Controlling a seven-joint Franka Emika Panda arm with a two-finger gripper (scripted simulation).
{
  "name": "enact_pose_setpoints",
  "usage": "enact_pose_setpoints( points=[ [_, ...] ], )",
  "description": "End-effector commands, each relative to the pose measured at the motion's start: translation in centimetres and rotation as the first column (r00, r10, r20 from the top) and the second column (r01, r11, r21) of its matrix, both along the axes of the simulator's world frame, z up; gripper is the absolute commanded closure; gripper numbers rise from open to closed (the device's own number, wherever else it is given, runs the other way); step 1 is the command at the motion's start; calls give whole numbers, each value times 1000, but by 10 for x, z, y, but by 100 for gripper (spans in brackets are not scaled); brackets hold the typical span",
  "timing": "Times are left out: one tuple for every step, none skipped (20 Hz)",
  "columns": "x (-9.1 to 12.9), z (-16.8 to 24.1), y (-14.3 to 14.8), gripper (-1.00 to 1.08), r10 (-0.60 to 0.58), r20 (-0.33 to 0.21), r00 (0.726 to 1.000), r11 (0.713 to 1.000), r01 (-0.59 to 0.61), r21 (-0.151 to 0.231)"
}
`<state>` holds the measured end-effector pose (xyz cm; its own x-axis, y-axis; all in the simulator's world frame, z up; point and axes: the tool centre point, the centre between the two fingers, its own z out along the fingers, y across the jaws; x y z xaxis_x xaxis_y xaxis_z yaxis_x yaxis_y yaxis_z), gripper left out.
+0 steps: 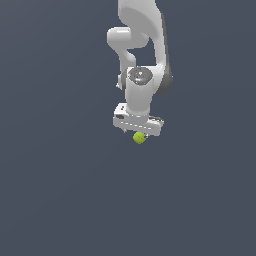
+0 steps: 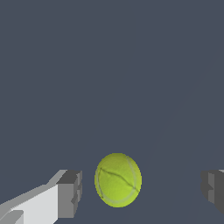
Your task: Pick up the object and move it to a goal position.
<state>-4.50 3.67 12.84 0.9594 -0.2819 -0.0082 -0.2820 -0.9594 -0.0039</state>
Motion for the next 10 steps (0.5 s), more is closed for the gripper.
enact_pose_setpoints(
  points=[
    [-8,-7,5,-92,-58,1,998,998,58,-1],
    [-11,-10,7,-92,-80,1,997,997,80,-2],
    [-14,-13,9,-92,-103,2,995,995,103,-2],
    [-17,-16,11,-92,-124,2,992,992,124,-2],
    [-20,-18,13,-92,-144,2,990,990,144,-3],
    [-22,-20,15,-92,-163,3,987,987,163,-3],
    [-25,-22,16,-92,-181,3,983,983,181,-4],
    [-27,-24,17,-92,-198,4,980,980,198,-4],
    [-30,-26,19,-92,-213,4,977,977,213,-4],
    [-32,-28,20,-92,-227,4,974,974,227,-4]
  ],
)
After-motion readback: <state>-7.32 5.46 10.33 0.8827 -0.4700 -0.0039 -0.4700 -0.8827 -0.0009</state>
